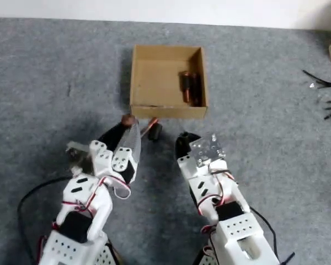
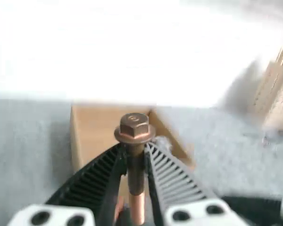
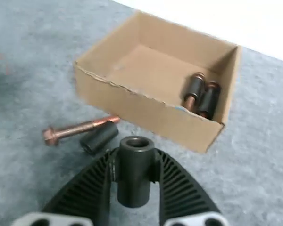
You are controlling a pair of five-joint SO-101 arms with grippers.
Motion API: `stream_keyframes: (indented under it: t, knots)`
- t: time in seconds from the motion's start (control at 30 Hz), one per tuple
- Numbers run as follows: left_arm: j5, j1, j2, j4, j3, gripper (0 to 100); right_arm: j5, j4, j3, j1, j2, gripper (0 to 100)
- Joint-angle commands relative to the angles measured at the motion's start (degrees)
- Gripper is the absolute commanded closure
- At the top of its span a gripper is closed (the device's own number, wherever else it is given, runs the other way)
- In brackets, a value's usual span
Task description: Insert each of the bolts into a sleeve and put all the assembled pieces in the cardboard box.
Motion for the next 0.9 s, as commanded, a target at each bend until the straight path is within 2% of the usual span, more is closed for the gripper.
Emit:
stream_keyframes:
  t: [0.0,0.13,0.23,0.4,0.47,0.73,0.87]
  knots:
    - [-0.1,-0.9,-1.2,-5.9,1.2,99,0.9,-1.9,0.7,-3.2,-0.9,99.5]
    - [0.0,-0.7,-1.0,-6.1,1.2,99,8.8,-2.0,1.8,-8.5,-0.9,99.5]
    - [0.2,-0.8,-1.0,-6.0,1.2,99,11.0,-2.1,2.7,-9.7,-1.9,99.5]
    - [11.7,-0.7,-1.0,-6.0,1.2,99,11.0,-2.1,7.1,-10.0,-12.9,99.5]
    - [12.1,-0.7,-1.0,-6.0,1.2,99,11.0,-1.4,10.3,-10.0,-19.6,99.5]
    - [12.1,7.3,-1.1,-3.4,1.2,99,11.0,19.3,12.2,-12.8,-37.6,99.5]
    - [12.1,4.7,-1.2,-4.7,-0.3,99,11.0,22.5,12.2,-12.7,-39.9,99.5]
